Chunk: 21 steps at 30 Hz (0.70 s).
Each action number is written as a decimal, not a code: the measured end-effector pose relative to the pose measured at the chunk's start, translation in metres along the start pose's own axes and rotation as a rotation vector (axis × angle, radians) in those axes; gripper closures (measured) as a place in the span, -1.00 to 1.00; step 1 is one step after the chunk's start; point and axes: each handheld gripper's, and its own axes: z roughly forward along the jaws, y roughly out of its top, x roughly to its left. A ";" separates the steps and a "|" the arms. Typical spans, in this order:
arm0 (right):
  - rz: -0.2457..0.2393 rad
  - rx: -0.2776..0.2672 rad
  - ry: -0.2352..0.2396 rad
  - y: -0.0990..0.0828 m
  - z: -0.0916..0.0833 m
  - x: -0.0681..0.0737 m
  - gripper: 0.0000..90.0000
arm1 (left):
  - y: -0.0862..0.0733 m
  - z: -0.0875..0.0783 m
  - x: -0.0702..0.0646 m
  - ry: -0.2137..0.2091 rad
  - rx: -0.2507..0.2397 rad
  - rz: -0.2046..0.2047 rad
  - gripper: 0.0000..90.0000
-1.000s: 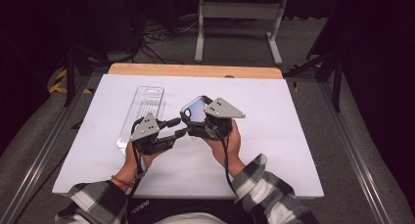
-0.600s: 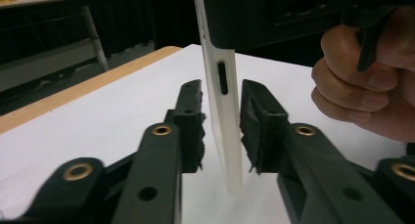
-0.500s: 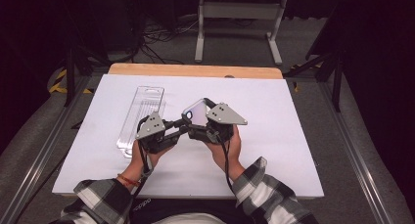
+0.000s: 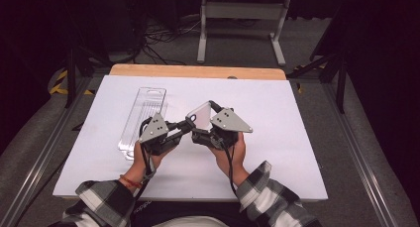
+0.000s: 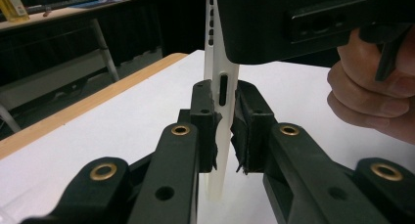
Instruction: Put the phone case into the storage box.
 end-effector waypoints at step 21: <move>0.008 0.002 0.012 -0.001 -0.003 0.002 -0.62 | 0.001 -0.005 -0.002 -0.004 0.018 0.049 0.81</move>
